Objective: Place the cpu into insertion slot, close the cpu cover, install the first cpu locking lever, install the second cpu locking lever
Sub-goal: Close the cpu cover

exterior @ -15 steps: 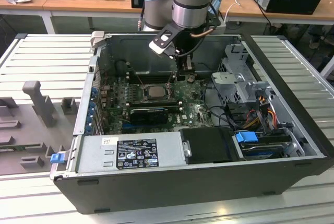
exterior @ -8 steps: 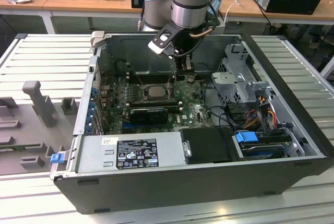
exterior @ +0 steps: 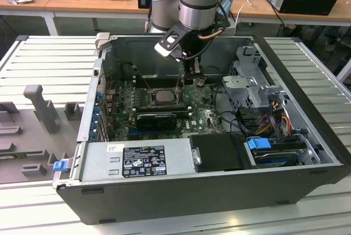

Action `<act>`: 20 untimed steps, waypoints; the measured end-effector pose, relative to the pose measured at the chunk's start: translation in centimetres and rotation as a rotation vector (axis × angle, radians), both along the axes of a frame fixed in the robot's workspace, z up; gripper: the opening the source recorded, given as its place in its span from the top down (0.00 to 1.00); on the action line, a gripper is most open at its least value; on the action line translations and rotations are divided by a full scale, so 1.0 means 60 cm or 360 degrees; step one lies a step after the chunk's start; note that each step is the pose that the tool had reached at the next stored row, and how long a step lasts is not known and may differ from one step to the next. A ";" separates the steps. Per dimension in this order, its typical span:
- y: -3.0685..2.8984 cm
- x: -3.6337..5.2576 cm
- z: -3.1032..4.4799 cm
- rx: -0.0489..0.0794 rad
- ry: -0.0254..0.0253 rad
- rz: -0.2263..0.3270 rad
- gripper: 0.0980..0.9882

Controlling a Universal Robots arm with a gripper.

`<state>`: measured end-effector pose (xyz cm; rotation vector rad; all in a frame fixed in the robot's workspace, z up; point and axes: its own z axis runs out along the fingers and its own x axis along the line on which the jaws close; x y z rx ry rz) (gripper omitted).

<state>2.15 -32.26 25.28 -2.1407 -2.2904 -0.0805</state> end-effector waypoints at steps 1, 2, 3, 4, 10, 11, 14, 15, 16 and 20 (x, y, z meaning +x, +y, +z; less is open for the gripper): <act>0.0000 -0.001 0.000 0.0000 0.00000 0.0000 0.99; 0.0000 -0.002 0.000 0.0000 0.00000 0.0000 0.99; 0.0000 -0.003 0.000 0.0000 0.00000 0.0000 0.99; 0.0000 -0.004 0.000 0.0000 0.00000 0.0000 0.99; 0.0000 -0.008 0.000 0.0000 0.00001 0.0000 0.99; 0.0000 -0.009 0.000 0.0000 0.00001 0.0000 0.99; 0.0000 -0.011 0.000 0.0000 0.00000 0.0000 0.99; 0.0000 -0.011 0.000 0.0000 0.00000 0.0000 0.99; 0.0000 -0.012 0.000 0.0000 0.00000 0.0000 0.99; 0.0000 -0.014 0.000 0.0000 0.00000 0.0000 0.99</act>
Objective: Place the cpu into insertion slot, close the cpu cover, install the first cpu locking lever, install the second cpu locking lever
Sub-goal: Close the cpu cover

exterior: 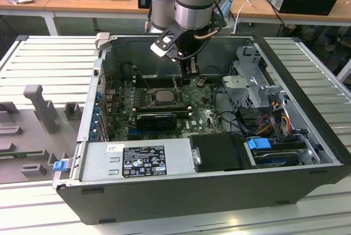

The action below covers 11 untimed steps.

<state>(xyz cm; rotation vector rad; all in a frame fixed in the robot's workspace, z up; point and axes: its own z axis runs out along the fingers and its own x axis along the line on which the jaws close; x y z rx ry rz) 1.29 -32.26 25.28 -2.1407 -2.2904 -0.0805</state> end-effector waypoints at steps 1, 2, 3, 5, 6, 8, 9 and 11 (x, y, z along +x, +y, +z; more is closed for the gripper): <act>0.0000 -0.001 0.000 0.0000 0.00000 0.0000 0.99; 0.0000 -0.001 0.000 0.0000 0.00000 0.0000 0.99; 0.0000 -0.002 0.000 0.0000 0.00001 0.0000 0.99; 0.0000 -0.003 0.000 0.0000 0.00001 0.0000 0.99; 0.0000 -0.004 0.000 0.0000 0.00000 0.0000 0.99; 0.0000 -0.004 0.000 0.0000 0.00000 0.0000 0.99; 0.0000 -0.005 0.000 0.0000 0.00000 0.0000 0.99; 0.0000 -0.006 0.000 0.0000 0.00000 0.0000 0.99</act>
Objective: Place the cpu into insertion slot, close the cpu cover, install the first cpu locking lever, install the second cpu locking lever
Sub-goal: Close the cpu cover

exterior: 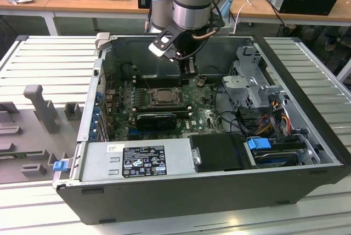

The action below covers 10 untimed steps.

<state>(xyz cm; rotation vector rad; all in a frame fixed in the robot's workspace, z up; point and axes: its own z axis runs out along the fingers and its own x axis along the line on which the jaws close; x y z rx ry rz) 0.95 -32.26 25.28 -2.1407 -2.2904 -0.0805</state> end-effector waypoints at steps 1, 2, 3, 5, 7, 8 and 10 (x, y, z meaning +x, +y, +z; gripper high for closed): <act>0.0000 0.000 0.000 0.0000 -0.00001 0.0000 0.99; 0.0000 -0.001 0.000 0.0000 0.00000 0.0000 0.99; 0.0000 -0.001 0.000 0.0000 0.00000 0.0000 0.99; 0.0000 -0.002 0.000 0.0000 0.00000 0.0000 0.99; 0.0000 -0.003 0.000 0.0000 0.00000 0.0000 0.99; 0.0000 -0.004 0.000 0.0000 0.00000 0.0000 0.99; 0.0000 -0.004 0.000 0.0000 0.00000 0.0000 0.99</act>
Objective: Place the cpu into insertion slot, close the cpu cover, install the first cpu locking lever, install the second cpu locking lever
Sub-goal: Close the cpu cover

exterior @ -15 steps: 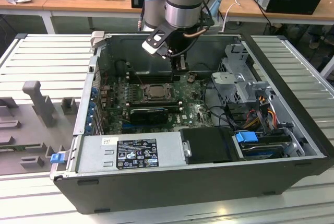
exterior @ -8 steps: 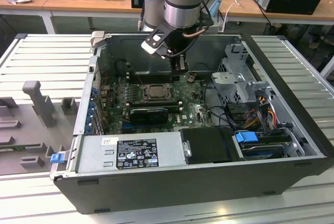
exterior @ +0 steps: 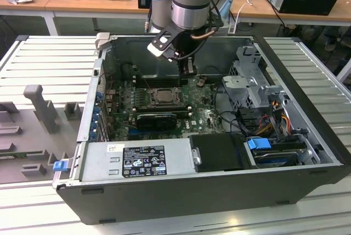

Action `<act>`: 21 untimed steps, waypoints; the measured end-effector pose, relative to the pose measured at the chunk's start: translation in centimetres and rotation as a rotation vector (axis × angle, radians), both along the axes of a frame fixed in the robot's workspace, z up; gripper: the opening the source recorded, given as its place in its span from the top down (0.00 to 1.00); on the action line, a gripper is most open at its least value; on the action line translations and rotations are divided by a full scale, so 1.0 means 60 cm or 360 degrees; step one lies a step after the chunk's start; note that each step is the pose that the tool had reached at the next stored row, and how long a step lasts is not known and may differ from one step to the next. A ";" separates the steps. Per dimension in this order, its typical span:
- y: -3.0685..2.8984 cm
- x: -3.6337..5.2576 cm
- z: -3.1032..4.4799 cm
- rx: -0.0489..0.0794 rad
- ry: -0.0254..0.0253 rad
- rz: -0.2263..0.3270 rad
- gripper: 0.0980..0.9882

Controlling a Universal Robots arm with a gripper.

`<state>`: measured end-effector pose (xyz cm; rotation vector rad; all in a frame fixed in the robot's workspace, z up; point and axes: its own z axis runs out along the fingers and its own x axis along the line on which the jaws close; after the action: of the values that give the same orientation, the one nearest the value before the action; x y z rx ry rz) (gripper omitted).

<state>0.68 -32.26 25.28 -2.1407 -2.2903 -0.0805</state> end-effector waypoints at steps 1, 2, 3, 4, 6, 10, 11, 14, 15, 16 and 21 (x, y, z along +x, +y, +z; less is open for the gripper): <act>0.0000 0.000 0.000 0.0000 0.00000 0.0000 0.99; 0.0000 -0.001 0.000 0.0000 0.00000 0.0000 0.99; 0.0000 -0.001 0.000 0.0000 0.00000 0.0000 0.99; 0.0000 -0.002 0.000 0.0000 0.00000 0.0000 0.99; 0.0000 -0.003 0.000 0.0000 0.00000 0.0000 0.99; 0.0000 -0.005 0.000 0.0000 0.00000 0.0000 0.99; 0.0000 -0.005 0.000 0.0000 -0.00001 0.0000 0.99; 0.0000 -0.006 0.000 0.0000 0.00000 0.0000 0.99; 0.0000 -0.006 0.000 0.0000 0.00000 0.0000 0.99; 0.0000 -0.007 0.000 0.0000 0.00000 0.0000 0.99; 0.0000 -0.010 0.000 0.0000 0.00000 0.0000 0.99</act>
<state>0.08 -32.26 25.28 -2.1407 -2.2903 -0.0805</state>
